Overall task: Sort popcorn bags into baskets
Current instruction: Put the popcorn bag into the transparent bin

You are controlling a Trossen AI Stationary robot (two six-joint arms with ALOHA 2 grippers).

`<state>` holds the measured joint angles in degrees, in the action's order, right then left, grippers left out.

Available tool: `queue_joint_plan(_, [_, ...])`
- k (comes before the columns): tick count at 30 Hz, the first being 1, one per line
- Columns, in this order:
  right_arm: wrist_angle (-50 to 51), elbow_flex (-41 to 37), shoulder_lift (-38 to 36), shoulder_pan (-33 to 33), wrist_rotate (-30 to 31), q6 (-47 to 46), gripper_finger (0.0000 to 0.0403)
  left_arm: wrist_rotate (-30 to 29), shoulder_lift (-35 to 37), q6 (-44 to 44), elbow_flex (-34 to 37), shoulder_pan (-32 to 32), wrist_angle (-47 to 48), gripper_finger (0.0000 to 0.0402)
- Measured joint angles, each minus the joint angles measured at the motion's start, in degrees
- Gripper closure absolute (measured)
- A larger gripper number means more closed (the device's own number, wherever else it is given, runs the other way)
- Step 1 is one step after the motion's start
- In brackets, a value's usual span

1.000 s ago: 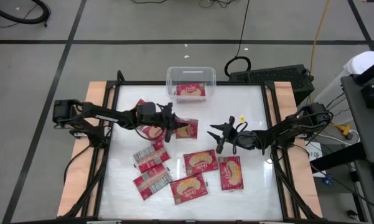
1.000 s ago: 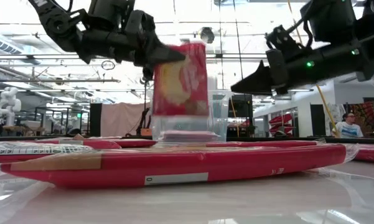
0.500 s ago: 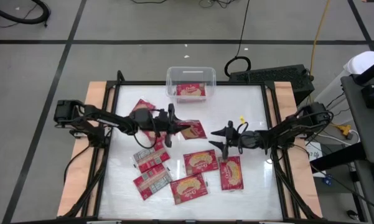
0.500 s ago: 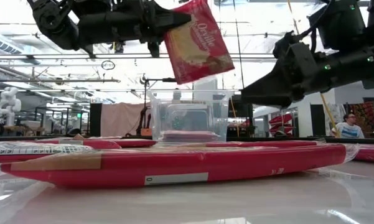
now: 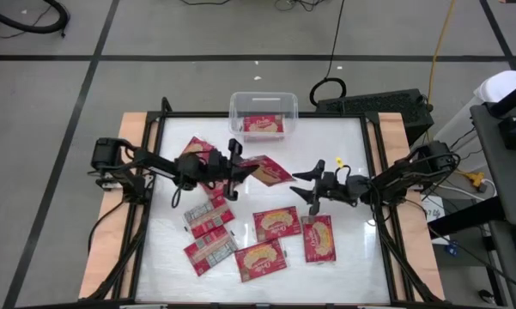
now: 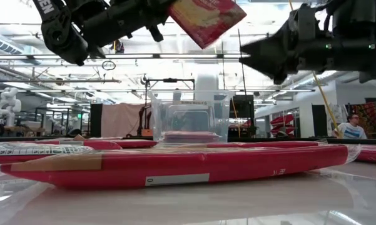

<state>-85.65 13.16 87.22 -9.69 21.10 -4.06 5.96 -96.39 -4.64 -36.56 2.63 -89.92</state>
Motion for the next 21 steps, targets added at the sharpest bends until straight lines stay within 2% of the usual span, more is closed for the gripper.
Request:
queue_joint_plan(4, [-4.2, 0.6, 0.0, 0.3, -0.1, 2.5, 0.0195, 0.0, -0.1, 0.2, -0.5, -0.2, 0.2, 0.0376])
queue_joint_plan(8, [-4.1, 4.1, 0.0, 0.7, -0.2, 6.5, 0.0195, -0.1, -0.1, 1.2, -0.6, -0.5, 0.3, 0.0376])
queue_joint_plan(15, [-0.6, 11.4, 0.0, 0.6, -0.4, 14.2, 0.0195, -1.1, 0.0, 1.6, -0.6, -0.2, -0.2, 0.0376])
queue_joint_plan(21, [3.0, 12.4, 0.0, 0.7, 1.7, 15.6, 0.0195, -0.8, 1.1, 3.1, -0.6, 0.8, 0.8, 0.0376])
